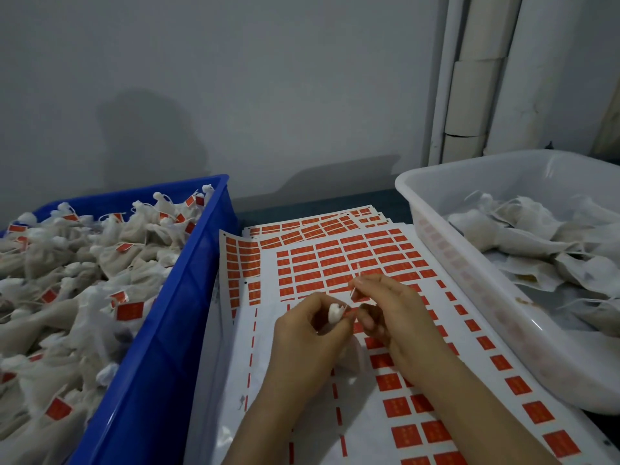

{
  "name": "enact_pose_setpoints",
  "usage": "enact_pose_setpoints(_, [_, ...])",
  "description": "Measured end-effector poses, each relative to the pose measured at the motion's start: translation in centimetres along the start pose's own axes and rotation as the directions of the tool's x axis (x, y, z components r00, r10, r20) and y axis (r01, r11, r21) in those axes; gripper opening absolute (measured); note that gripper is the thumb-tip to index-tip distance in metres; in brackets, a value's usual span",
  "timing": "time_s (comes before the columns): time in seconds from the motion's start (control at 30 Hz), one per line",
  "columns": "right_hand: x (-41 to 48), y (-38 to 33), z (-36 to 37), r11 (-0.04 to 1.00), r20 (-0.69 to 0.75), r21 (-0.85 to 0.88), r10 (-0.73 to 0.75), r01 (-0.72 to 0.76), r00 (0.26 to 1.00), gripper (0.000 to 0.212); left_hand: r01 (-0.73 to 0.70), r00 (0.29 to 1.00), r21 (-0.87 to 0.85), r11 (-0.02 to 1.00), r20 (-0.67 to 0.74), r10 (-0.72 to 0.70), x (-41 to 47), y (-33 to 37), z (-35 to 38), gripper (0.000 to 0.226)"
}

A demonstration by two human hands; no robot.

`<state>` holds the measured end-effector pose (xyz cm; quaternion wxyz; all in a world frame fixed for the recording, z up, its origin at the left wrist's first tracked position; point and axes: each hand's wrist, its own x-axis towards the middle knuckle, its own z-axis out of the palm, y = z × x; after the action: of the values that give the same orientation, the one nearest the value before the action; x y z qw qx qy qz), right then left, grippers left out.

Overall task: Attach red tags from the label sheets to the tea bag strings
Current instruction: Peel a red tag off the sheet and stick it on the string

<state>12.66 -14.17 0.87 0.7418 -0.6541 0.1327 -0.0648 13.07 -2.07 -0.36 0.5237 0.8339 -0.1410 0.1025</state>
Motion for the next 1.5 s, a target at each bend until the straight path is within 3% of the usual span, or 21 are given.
enact_pose_setpoints(0.13, [0.0, 0.2, 0.2, 1.000, -0.033, -0.013, 0.001, -0.001, 0.999, 0.022, -0.019, 0.998, 0.034, 0.999, -0.062, 0.021, 0.0, -0.3, -0.4, 0.019])
enact_pose_setpoints(0.3, [0.2, 0.3, -0.1, 0.999, -0.088, 0.015, -0.032, 0.033, 0.996, 0.024, 0.054, 0.990, 0.013, 0.998, 0.133, -0.056, 0.1, -0.2, -0.6, 0.017])
enact_pose_setpoints(0.37, [0.2, 0.2, -0.2, 0.998, -0.087, 0.044, -0.043, 0.047, 0.995, 0.023, 0.127, 0.970, -0.066, 0.990, 0.215, -0.110, 0.2, 0.1, -0.8, 0.019])
enact_pose_setpoints(0.5, [0.0, 0.0, -0.1, 0.992, 0.019, -0.046, -0.113, 0.113, 0.993, 0.014, 0.382, 0.895, -0.247, 0.890, 0.338, -0.290, 0.6, 0.8, -1.5, 0.053])
enact_pose_setpoints(0.67, [-0.5, -0.2, 0.0, 0.990, 0.264, -0.050, -0.114, 0.131, 0.958, 0.016, 0.366, 0.887, -0.300, 0.881, 0.400, -0.232, 0.5, 0.8, -2.0, 0.037])
enact_pose_setpoints(0.9, [-0.5, -0.1, 0.1, 0.988, 0.223, -0.050, -0.133, 0.148, 0.966, 0.008, 0.292, 0.924, -0.349, 0.890, 0.342, -0.169, 0.6, 0.6, -2.8, 0.019])
enact_pose_setpoints(0.97, [-0.2, 0.1, 0.1, 0.972, 0.173, -0.149, -0.156, 0.182, 0.973, 0.007, 0.306, 0.919, -0.308, 0.901, 0.342, -0.196, 0.7, 0.4, -3.0, 0.022])
enact_pose_setpoints(1.03, [0.4, 0.8, 0.2, 0.894, 0.138, -0.385, -0.190, 0.229, 0.972, 0.013, 0.330, 0.922, -0.252, 0.910, 0.291, -0.254, 0.9, -0.1, -3.3, 0.028])
enact_pose_setpoints(1.1, [0.7, 1.9, 0.5, 0.742, 0.149, -0.618, -0.216, 0.262, 0.965, 0.026, 0.391, 0.912, -0.236, 0.889, 0.231, -0.340, 1.1, -0.7, -3.6, 0.027])
enact_pose_setpoints(1.17, [0.7, 3.0, 0.8, 0.607, 0.207, -0.731, -0.236, 0.310, 0.949, 0.033, 0.479, 0.877, -0.260, 0.838, 0.187, -0.443, 1.4, -1.3, -4.1, 0.021])
enact_pose_setpoints(1.27, [0.4, 4.2, 1.1, 0.498, 0.281, -0.784, -0.247, 0.370, 0.927, 0.041, 0.587, 0.809, -0.334, 0.738, 0.216, -0.546, 1.7, -1.6, -5.1, 0.018])
enact_pose_setpoints(1.43, [0.4, 4.9, 1.3, 0.469, 0.266, -0.803, -0.270, 0.367, 0.926, 0.046, 0.752, 0.634, -0.506, 0.422, 0.380, -0.674, 2.3, -1.1, -5.8, 0.019])
enact_pose_setpoints(1.5, [0.5, 5.0, 1.4, 0.457, 0.265, -0.809, -0.277, 0.369, 0.924, 0.044, 0.752, 0.639, -0.475, 0.458, 0.351, -0.684, 2.3, -1.3, -5.3, 0.017])
